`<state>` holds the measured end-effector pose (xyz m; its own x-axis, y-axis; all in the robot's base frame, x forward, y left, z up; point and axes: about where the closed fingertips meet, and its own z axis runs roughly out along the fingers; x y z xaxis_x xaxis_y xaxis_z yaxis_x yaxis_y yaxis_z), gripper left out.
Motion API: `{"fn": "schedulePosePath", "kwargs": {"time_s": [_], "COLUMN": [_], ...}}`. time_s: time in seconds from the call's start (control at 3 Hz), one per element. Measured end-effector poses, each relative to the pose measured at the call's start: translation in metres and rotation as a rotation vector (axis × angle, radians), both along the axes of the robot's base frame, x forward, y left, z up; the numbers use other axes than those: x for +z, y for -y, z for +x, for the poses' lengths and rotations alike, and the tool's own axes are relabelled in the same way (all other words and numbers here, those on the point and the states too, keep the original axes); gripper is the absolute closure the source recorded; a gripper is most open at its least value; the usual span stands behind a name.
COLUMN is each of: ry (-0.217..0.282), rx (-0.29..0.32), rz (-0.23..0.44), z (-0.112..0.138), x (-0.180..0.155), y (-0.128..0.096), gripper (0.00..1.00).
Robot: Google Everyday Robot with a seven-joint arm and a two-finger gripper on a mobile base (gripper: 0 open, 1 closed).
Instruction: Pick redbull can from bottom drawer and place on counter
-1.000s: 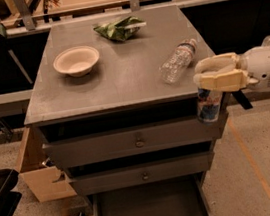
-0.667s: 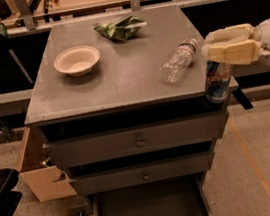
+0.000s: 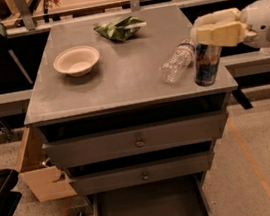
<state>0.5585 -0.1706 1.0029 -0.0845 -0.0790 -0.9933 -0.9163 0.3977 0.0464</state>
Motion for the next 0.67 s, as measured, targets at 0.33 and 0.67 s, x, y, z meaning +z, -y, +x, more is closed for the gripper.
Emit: {"fn": "schedulePosePath", "kwargs": {"time_s": [0.33, 0.67], "ry": [-0.018, -0.014], "rx": [-0.004, -0.032], "rz": [-0.008, -0.012], "z": [0.050, 0.099], "x": [0.019, 0.037], "y": [-0.008, -0.022], "gripper": [1.00, 1.00]}}
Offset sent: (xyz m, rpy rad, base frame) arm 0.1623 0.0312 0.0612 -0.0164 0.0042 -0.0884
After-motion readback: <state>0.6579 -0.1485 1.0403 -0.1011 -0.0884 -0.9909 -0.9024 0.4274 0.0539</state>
